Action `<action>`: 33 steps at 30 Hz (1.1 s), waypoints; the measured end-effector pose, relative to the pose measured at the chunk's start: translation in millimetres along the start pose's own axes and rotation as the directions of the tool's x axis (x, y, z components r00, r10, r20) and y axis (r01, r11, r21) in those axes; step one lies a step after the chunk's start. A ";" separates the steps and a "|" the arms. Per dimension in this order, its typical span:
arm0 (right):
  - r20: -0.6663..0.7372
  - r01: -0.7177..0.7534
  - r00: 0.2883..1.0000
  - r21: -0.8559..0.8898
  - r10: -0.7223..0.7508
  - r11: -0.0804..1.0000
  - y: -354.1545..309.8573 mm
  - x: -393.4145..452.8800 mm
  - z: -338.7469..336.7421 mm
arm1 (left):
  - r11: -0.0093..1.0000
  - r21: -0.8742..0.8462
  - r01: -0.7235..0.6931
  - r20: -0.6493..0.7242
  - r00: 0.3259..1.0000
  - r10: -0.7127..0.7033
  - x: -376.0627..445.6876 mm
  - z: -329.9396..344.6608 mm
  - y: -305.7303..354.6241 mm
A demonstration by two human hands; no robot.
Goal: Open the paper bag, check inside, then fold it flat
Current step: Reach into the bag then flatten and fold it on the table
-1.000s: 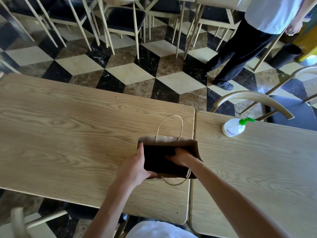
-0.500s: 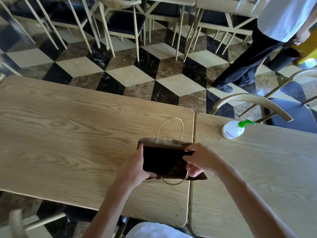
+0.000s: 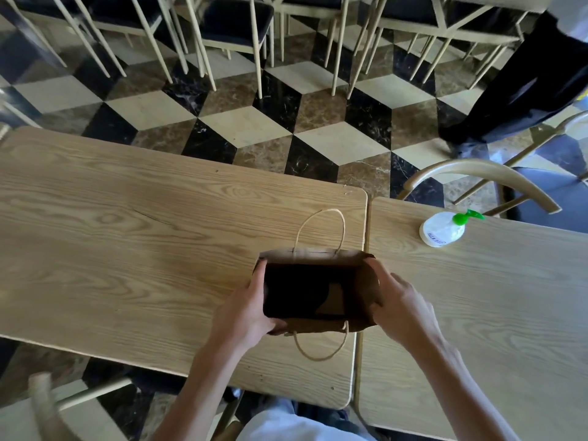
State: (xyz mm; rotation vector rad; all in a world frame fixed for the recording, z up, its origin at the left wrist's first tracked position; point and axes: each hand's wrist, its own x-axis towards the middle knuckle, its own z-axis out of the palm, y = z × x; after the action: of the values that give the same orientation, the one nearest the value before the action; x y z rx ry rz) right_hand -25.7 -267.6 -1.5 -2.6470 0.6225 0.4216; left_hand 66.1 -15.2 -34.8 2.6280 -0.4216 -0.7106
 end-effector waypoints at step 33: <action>0.203 0.011 0.954 0.715 -0.222 0.699 60.3 -2.4 37.4 | 0.834 -0.541 -0.106 0.088 0.979 0.182 2.9 4.2 -26.2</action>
State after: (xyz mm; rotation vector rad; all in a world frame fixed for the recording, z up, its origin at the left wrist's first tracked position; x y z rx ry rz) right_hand -63.9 -300.4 -51.6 -1.8228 0.4039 0.3978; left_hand 71.1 5.6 -50.8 2.0057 -0.3877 -0.8221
